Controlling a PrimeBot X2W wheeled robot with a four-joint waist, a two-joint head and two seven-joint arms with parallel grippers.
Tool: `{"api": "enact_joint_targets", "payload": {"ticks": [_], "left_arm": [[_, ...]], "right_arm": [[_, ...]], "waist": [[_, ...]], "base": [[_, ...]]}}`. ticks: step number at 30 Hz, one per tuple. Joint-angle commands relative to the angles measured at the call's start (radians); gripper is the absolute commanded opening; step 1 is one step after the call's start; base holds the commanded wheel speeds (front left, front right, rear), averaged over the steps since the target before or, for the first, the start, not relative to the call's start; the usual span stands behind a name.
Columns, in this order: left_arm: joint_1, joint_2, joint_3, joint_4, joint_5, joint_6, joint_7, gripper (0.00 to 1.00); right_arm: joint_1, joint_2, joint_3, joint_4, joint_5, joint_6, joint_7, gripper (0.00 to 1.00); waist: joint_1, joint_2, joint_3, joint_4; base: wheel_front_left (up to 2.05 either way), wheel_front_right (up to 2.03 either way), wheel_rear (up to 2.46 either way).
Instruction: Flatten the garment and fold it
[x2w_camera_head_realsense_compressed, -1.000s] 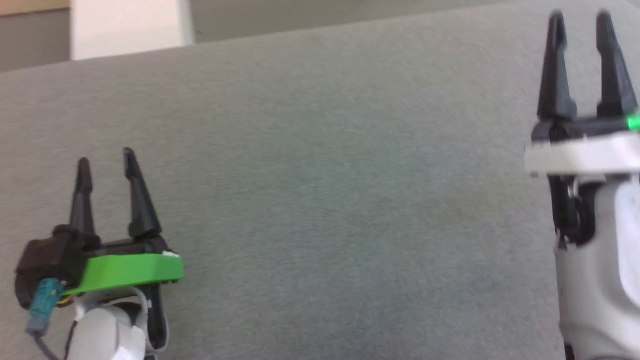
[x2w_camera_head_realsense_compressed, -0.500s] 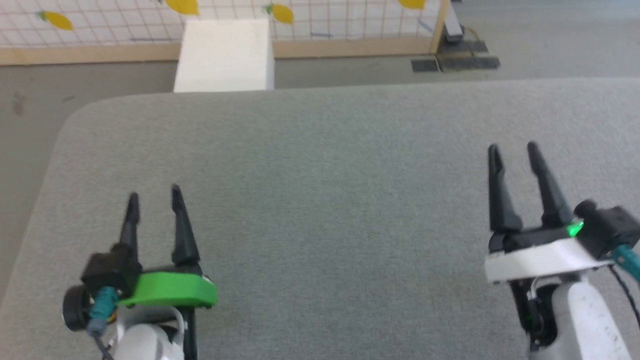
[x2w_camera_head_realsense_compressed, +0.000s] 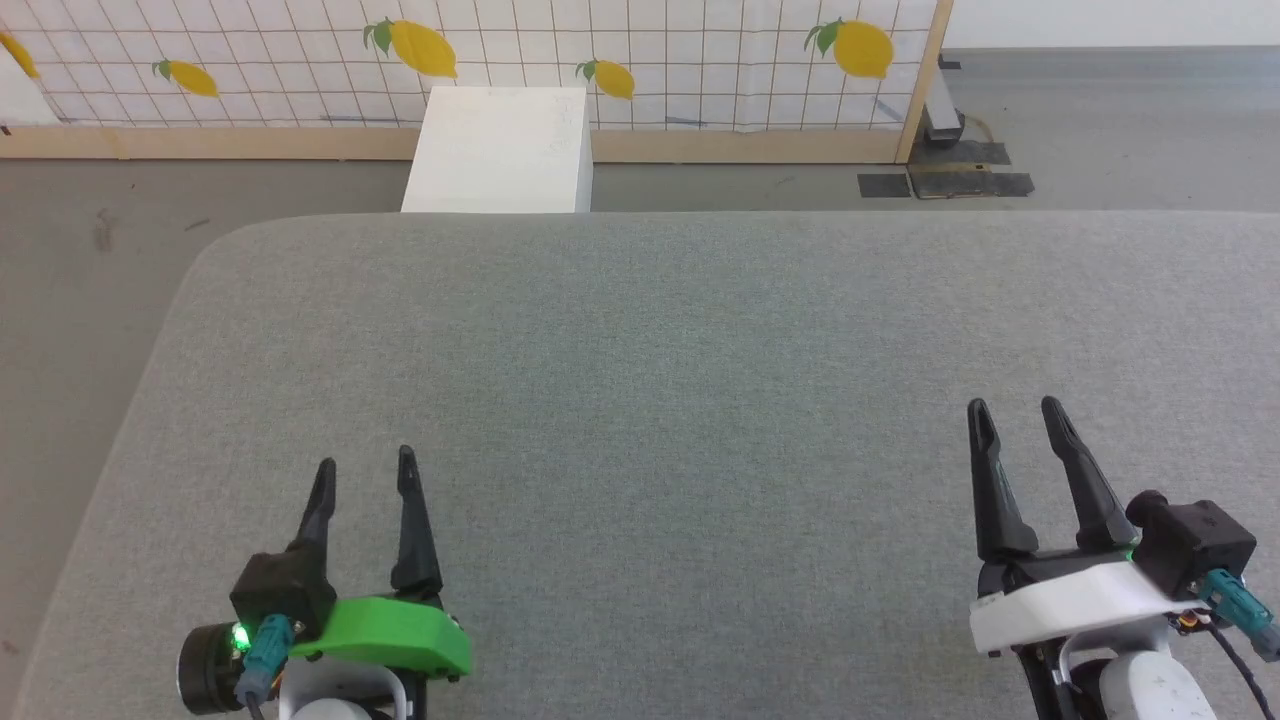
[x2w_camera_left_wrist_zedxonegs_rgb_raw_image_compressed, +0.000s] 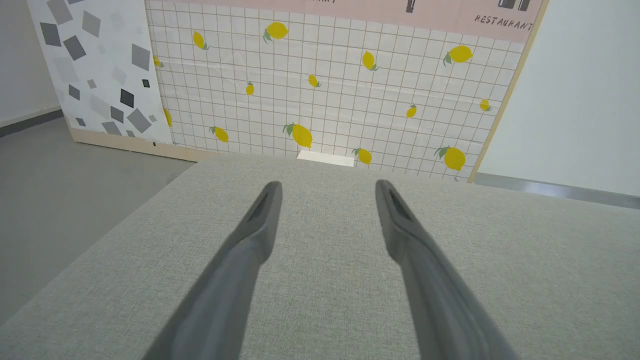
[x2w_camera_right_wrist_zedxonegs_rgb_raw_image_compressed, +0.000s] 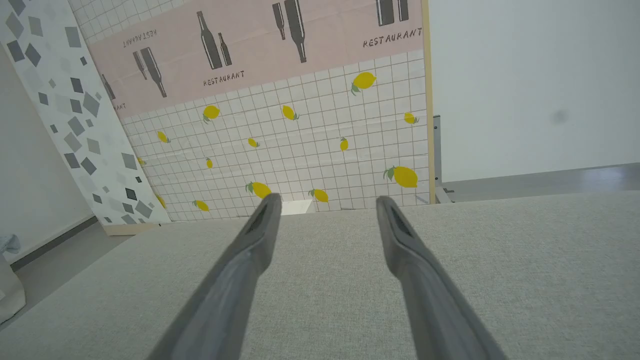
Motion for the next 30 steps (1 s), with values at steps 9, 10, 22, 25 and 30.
{"api": "enact_joint_targets", "payload": {"ticks": [9, 10, 22, 25, 30], "left_arm": [[-0.001, -0.002, -0.012, 0.012, 0.012, -0.006, 0.0, 0.0], [-0.001, -0.002, -0.012, 0.012, 0.011, -0.006, -0.001, 0.0], [0.0, -0.004, -0.003, 0.005, 0.03, -0.016, 0.022, 0.0], [0.0, -0.005, 0.0, 0.003, 0.036, -0.019, 0.028, 0.0], [0.001, -0.006, 0.004, -0.001, 0.044, -0.023, 0.038, 0.0]], "right_arm": [[0.009, 0.0, -0.004, 0.0, 0.006, 0.0, 0.002, 0.0], [0.009, 0.0, -0.004, 0.0, 0.006, 0.0, 0.002, 0.0], [0.013, 0.0, -0.005, -0.01, -0.016, 0.0, 0.024, 0.0], [0.014, 0.0, -0.005, -0.013, -0.022, 0.0, 0.03, 0.0], [0.016, 0.0, -0.005, -0.017, -0.032, 0.0, 0.04, 0.0]], "waist": [[0.0001, 0.0, 0.007, -0.001], [0.0001, 0.0, 0.007, -0.001], [0.0001, 0.0, 0.003, 0.001], [0.0001, 0.0, 0.002, 0.001], [0.0001, 0.0, 0.0, 0.002]], "base": [[0.0, 0.0, 0.0], [0.0, 0.0, 0.0], [0.0, 0.0, 0.0], [0.0, 0.0, 0.0], [0.0, 0.0, 0.0]]}}
